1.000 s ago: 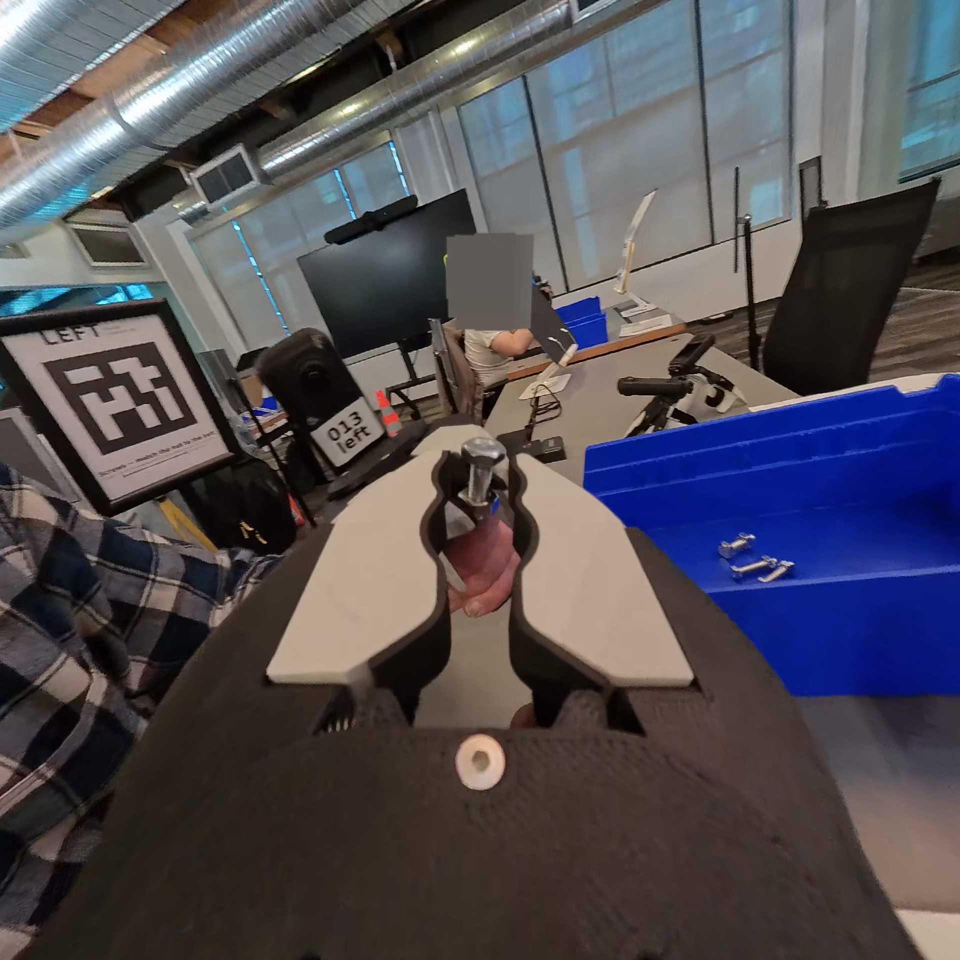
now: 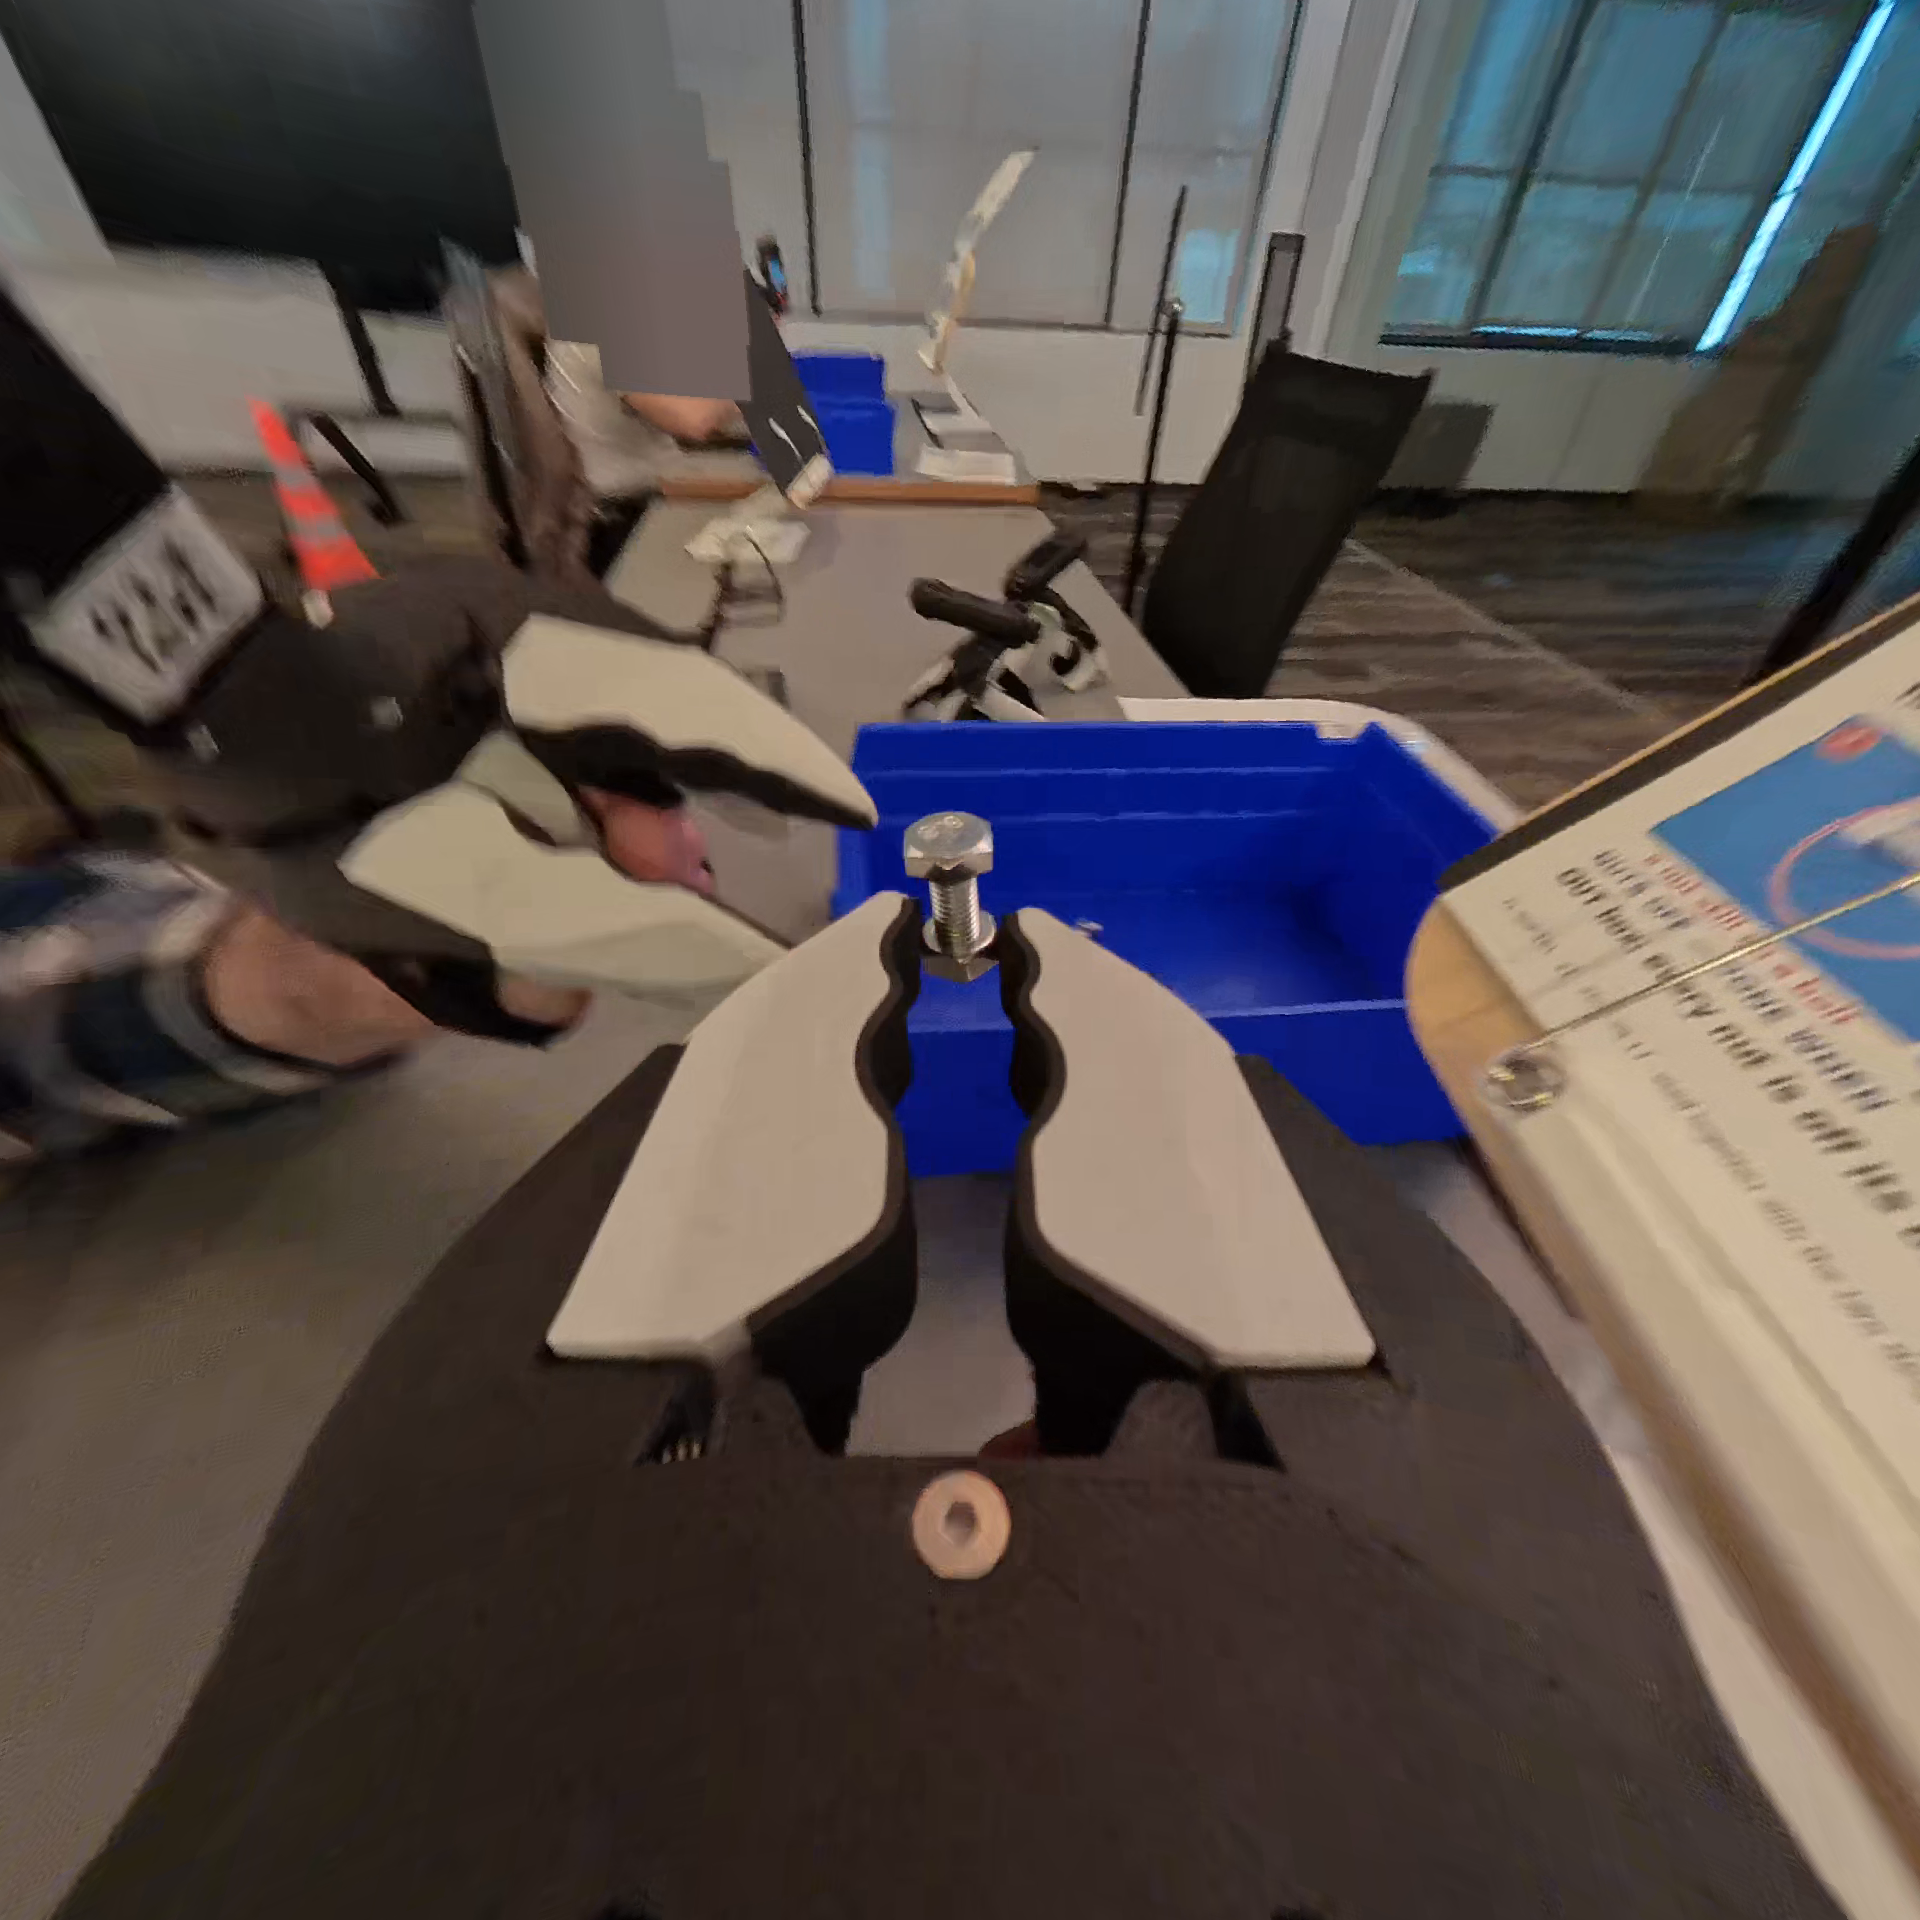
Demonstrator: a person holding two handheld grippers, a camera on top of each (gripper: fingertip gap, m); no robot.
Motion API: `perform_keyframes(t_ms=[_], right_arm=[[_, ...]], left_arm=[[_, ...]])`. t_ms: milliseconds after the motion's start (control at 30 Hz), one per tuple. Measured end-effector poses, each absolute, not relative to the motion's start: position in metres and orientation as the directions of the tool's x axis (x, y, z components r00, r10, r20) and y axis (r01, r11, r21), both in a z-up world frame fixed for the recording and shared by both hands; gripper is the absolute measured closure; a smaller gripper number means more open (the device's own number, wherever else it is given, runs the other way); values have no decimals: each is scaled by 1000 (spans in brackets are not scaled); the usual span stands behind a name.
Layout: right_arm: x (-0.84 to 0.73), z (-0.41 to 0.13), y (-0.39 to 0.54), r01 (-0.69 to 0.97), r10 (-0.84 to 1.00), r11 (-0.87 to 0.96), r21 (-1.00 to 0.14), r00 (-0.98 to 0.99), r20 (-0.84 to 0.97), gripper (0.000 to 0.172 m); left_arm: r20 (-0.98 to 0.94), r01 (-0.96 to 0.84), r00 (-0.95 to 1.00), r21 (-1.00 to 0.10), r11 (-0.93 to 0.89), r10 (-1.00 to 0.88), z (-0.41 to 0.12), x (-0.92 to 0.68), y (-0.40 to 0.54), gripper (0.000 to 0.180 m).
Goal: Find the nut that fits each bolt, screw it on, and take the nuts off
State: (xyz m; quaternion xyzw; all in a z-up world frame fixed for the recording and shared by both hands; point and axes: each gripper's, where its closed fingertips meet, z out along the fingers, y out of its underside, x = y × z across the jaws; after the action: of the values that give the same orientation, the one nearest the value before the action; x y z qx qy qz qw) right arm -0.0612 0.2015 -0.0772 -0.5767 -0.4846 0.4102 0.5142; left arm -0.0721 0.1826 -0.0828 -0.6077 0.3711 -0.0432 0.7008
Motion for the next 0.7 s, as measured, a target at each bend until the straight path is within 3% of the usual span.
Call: perform_keyframes(t_ms=[200,467,700], right_arm=[[-66,-90,194,360,886,350,-865,172,430,157],[-71,-102,196,522,679,553,-650,171,714,157],[-72,-106,200,603,537,614,-510,154,829,157]], left_arm=[[-167,-113,747,-986,125,-644,-65,-80,180,149],[-90,-181,715,-982,-60,-693,-94,-69,184,150],[-65,-184,724,-978,-102,-687,-101,-66,186,158]])
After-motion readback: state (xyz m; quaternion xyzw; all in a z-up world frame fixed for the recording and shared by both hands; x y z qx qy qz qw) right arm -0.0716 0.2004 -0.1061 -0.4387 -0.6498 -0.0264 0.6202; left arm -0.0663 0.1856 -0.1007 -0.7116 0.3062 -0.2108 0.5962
